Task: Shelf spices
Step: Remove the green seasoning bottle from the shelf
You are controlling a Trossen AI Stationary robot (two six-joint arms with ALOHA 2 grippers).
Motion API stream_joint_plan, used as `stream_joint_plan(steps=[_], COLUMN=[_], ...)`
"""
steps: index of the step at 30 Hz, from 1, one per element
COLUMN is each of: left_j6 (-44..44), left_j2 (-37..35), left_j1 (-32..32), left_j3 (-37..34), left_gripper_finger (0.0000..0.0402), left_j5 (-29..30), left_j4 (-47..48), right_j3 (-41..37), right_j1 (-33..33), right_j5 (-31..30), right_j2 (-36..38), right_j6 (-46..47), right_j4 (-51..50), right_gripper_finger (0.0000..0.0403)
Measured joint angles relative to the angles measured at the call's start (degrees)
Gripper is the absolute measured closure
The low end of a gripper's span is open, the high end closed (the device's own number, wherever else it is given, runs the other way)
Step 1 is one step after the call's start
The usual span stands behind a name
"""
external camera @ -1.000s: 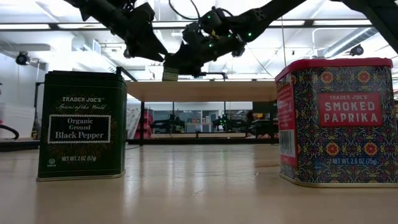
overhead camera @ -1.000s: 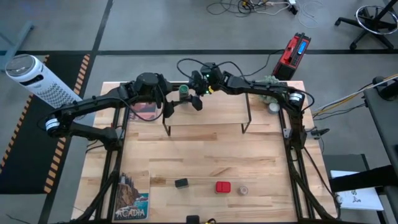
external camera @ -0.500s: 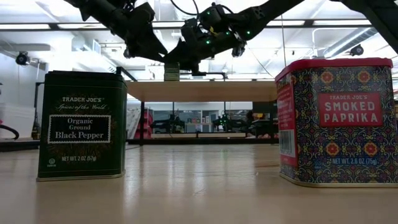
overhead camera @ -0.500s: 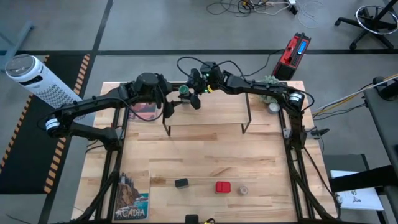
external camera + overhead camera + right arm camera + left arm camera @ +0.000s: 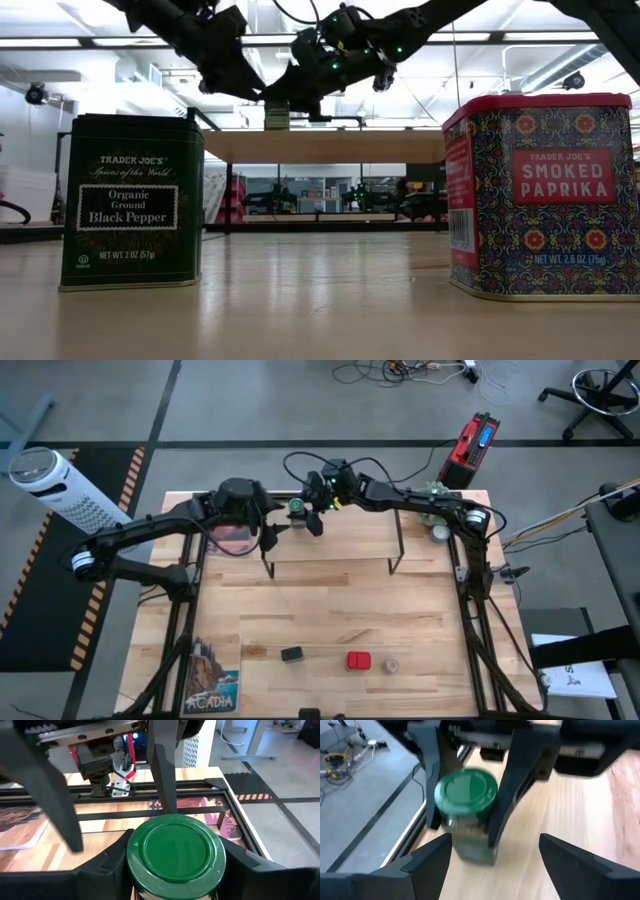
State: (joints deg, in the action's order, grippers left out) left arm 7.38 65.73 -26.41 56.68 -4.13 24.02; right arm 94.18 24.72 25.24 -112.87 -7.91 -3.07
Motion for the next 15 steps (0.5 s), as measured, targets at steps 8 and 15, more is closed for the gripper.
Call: stream_joint_plan(steps=[8,15], left_j6=[-0.8,-1.9], left_j2=[-4.0,-6.7], left_j1=[1.2,2.6], left_j3=[3.2,3.7], left_gripper_finger=[0.0106,0.0119], left_j5=[-0.1,-0.1], left_j4=[8.7,8.7], right_j3=[5.2,17.7], right_j1=[-1.9,-4.1], right_j5=[-5.4,-5.8], right_j2=[2.1,2.2], right_j6=[-6.2,-5.9], right_j4=[-10.9,-21.1], right_gripper_finger=[0.0222,0.0222])
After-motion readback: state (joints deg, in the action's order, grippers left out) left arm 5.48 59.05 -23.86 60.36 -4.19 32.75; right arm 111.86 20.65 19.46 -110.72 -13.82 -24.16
